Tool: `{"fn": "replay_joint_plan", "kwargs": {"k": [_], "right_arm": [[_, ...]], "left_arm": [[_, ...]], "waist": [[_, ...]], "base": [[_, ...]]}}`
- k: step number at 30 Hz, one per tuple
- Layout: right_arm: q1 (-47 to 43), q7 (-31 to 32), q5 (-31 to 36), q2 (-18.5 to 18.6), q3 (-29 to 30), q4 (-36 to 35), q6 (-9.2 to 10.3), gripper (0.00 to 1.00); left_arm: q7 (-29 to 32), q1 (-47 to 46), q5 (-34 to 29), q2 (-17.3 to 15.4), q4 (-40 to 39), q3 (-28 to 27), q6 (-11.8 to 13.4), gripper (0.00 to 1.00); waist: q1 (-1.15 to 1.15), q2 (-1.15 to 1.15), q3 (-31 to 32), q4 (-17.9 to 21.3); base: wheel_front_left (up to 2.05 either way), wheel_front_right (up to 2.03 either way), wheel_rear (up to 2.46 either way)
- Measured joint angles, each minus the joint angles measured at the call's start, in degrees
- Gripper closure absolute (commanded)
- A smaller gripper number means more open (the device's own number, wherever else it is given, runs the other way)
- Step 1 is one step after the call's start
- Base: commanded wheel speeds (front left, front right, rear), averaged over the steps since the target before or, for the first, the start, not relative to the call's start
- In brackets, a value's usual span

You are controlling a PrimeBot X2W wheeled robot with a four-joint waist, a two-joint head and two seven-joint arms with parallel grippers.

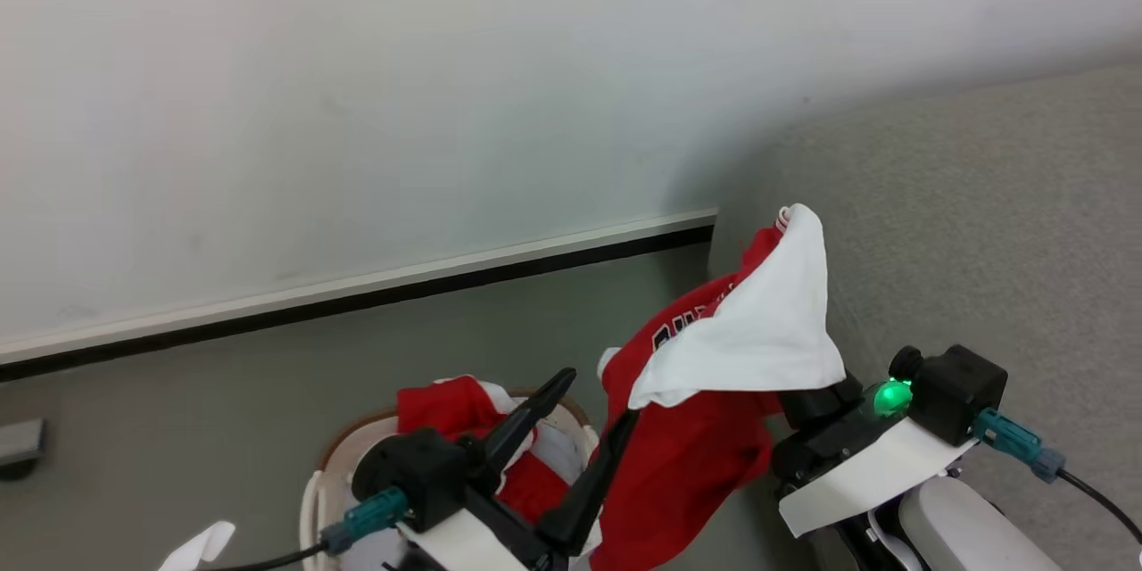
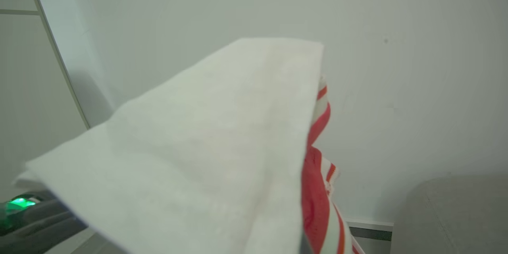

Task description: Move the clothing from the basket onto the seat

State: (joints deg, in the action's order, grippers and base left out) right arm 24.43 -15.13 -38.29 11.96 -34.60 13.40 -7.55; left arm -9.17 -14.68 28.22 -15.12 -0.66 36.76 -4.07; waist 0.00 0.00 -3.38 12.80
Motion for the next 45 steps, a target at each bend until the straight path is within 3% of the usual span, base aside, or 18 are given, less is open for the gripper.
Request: {"fn": "replay_joint_plan", "kwargs": {"k": [11, 17, 25, 32, 39, 45], "right_arm": [[-2.2, 0.0, 3.0, -1.2, 5.3, -2.3, 0.0, 1.0], [-2.9, 0.0, 5.3, -2.7, 10.3, -4.1, 0.0, 1.0], [0.8, 0.0, 10.3, -4.4, 20.3, -5.2, 0.0, 1.0], [14.5, 1.3, 12.1, -1.0, 29.1, 2.9, 0.0, 1.0], [32.4, 4.9, 19.4, 3.6, 45.0, 12.1, -0.01, 1.0], [43.0, 9.4, 31.7, 6.3, 60.6, 16.4, 0.0, 1.0]], "left_arm": [[-1.0, -1.4, -1.1, -0.1, 0.5, 1.5, -0.5, 0.0], [-1.0, -2.5, -2.0, -0.2, 0.3, 2.4, -0.7, 0.0], [-1.1, -5.9, -3.2, -1.4, -0.3, 2.2, -1.2, 0.0], [-2.1, -8.9, -3.3, -2.3, -0.4, 0.9, -1.5, 0.0], [-2.9, -11.8, -3.1, -2.9, -0.7, 0.2, -1.9, 0.0], [-3.2, -15.2, -3.1, -3.3, -2.4, -0.6, -2.3, 0.0]], "waist": [[0.0, 0.0, -2.5, 10.2], [0.0, 0.0, -4.9, 11.8], [0.0, 0.0, -9.7, 9.1], [0.0, 0.0, -14.6, 5.1], [0.01, 0.0, -19.7, 1.0], [0.01, -0.01, -25.5, -2.2]], "base": [[0.0, 0.0, 0.0], [0.0, 0.0, 0.0], [0.0, 0.0, 0.0], [0.0, 0.0, 0.0], [0.0, 0.0, 0.0], [0.0, 0.0, 0.0]]}}
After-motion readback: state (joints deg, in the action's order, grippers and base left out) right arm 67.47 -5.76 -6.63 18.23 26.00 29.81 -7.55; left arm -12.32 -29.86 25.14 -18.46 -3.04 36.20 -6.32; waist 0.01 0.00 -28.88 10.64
